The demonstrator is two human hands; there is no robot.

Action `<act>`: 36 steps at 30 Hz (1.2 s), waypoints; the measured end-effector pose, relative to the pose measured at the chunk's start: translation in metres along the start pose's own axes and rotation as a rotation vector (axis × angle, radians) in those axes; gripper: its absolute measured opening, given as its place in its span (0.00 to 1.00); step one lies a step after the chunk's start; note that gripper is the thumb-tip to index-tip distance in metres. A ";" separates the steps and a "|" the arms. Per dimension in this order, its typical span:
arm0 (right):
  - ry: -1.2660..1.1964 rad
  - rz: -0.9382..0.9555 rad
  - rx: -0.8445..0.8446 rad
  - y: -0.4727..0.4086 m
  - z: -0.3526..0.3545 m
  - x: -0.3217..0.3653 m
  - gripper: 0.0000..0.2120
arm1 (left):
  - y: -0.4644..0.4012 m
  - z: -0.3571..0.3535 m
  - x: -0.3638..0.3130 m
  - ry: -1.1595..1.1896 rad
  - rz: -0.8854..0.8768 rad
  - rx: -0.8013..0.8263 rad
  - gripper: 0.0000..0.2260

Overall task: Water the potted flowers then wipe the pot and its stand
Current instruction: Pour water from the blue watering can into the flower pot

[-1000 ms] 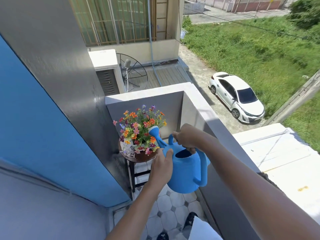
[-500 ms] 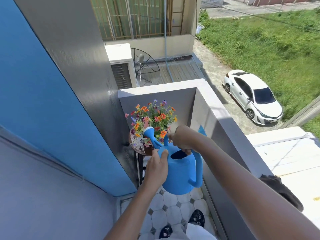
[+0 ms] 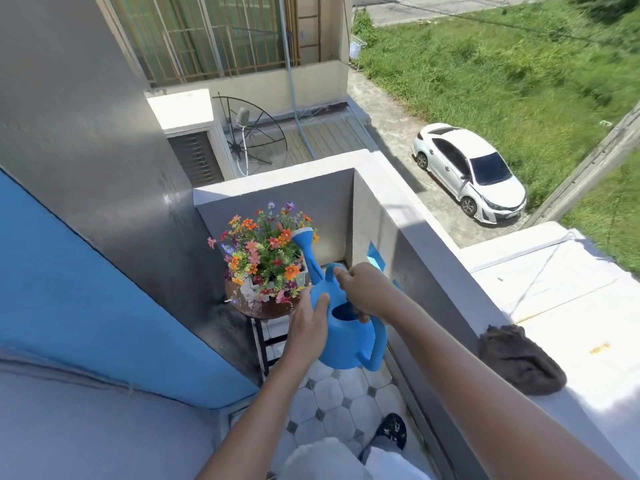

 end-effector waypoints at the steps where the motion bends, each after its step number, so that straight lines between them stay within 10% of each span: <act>1: -0.044 0.000 -0.009 0.000 0.005 -0.007 0.19 | -0.006 -0.006 -0.004 0.000 -0.017 0.018 0.15; 13: -0.855 -0.028 -0.285 0.000 0.079 -0.114 0.15 | -0.089 -0.117 -0.059 -0.058 -0.074 0.261 0.13; 36: -1.299 0.009 -0.337 -0.045 0.185 -0.254 0.13 | -0.235 -0.297 -0.115 -0.124 -0.072 0.692 0.19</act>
Point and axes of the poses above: each hand's wrist, its own y-axis away from the middle knuckle, its own z-axis out of the back of the hand, x = y × z, the point moved 4 cm from there along -y, towards the middle knuckle, and after that the axes turned 9 degrees about x, right-handed, at the moved point
